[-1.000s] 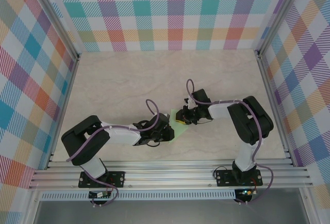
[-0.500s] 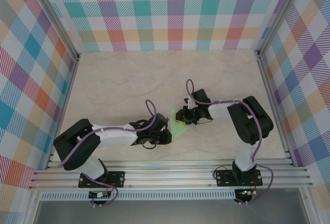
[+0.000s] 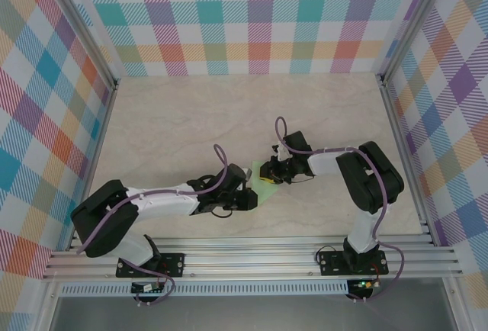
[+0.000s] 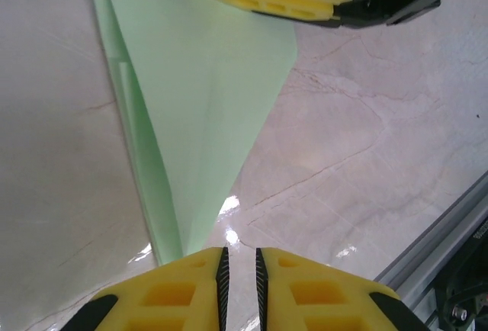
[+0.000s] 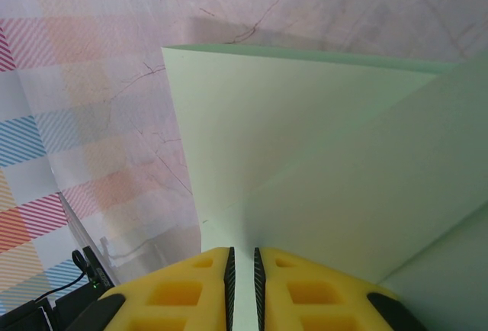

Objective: Fold a paper plane with a square sheet of paper (pick it up from the middle)
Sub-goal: Fourth fold the wing at the center of the table.

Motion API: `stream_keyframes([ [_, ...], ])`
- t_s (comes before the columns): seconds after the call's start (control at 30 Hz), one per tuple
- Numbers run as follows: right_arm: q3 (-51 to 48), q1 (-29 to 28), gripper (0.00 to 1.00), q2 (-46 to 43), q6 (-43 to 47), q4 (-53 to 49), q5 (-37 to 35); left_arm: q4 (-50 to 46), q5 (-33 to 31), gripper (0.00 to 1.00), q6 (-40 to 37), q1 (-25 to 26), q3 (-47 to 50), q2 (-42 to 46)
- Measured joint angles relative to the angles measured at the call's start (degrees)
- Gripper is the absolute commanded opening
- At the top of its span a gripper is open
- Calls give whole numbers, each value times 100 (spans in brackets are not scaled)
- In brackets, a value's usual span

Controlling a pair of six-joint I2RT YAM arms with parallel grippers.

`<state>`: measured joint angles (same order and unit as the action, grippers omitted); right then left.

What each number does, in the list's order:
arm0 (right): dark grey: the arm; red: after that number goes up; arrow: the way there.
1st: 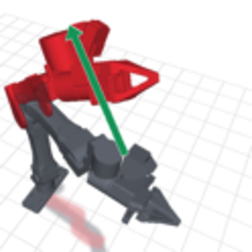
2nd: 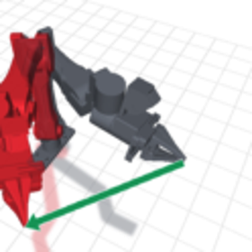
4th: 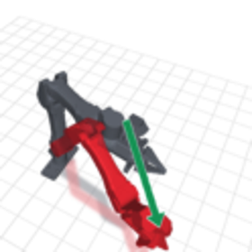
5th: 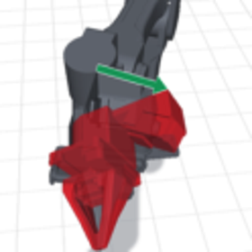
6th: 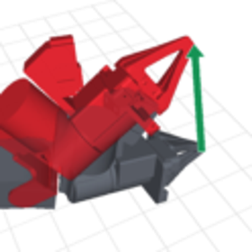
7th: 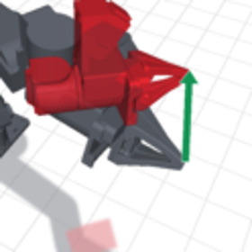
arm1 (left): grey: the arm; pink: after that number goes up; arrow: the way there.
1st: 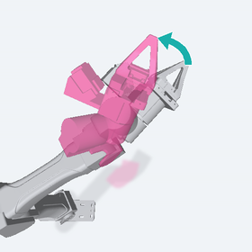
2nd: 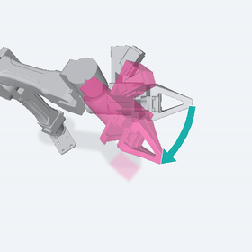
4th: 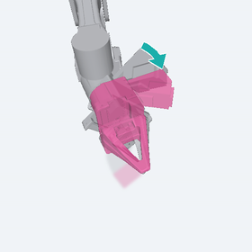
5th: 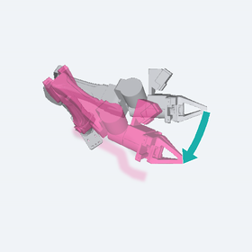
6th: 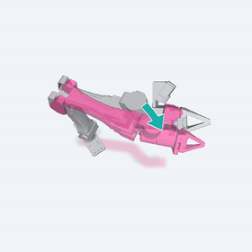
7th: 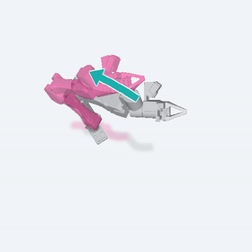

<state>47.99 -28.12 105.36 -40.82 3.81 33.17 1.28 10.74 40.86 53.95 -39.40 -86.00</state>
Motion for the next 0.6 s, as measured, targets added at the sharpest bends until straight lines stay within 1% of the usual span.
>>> stream_keyframes([
  [0.17, 28, 0, 18, 35, 26, 2, 42, 92, 234, 19, -22, -24, -9, -389],
  [0.43, 39, 0, 18, 46, 79, 0, 55, 24, 334, 19, -96, -155, -4, -417],
  [0.6, 48, 0, 18, 46, 101, -20, 52, 44, 334, 19, -120, -166, 190, -417],
])
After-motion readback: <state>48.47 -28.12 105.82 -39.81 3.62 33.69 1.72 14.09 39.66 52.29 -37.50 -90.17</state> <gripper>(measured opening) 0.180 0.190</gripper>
